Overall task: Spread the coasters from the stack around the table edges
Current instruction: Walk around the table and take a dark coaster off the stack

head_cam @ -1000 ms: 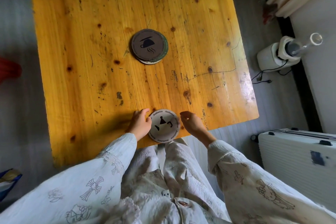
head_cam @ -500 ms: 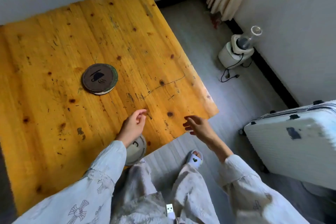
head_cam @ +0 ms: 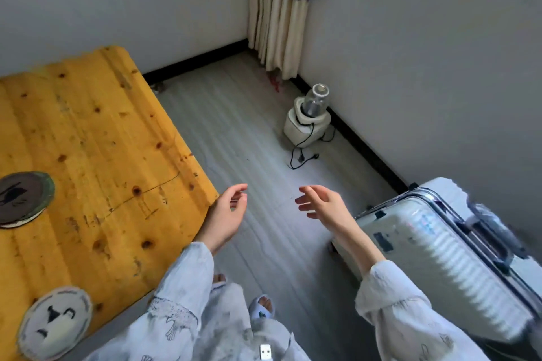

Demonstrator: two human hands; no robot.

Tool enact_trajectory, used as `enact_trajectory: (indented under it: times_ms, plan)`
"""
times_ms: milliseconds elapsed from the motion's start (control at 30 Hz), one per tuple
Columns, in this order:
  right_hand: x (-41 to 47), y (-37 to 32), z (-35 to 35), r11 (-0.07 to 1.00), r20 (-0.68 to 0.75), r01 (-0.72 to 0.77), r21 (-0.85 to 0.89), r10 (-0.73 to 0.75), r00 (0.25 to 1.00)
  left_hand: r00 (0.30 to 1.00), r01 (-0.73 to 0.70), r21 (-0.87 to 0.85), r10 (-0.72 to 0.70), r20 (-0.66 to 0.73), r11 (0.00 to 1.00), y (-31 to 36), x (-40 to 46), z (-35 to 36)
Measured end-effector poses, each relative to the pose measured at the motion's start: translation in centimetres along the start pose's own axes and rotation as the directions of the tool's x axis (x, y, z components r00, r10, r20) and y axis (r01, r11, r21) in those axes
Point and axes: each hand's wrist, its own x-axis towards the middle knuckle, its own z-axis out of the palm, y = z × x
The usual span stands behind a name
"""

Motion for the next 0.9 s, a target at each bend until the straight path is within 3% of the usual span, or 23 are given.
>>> enact_trajectory:
  times_ms: [200, 667, 900]
  plan:
    - [5.9, -3.3, -3.7, 0.999, 0.049, 0.042, -0.023, -0.041, 0.998, 0.993, 0.002, 0.01, -0.001, -0.116, 1.0, 1.7, 6.1, 0.9]
    - [25.3, -15.6, -4.1, 0.943, 0.303, 0.223, -0.247, -0.143, 0.942, 0.925, 0.188, -0.161, -0.23, -0.302, 0.969, 5.6, 21.0, -0.5]
    - [31.3, -21.7, 2.2, 0.872, 0.562, 0.379, -0.31, -0.154, 0.813, 0.794, 0.249, -0.283, -0.362, -0.487, 0.926, 6.2, 22.7, -4.1]
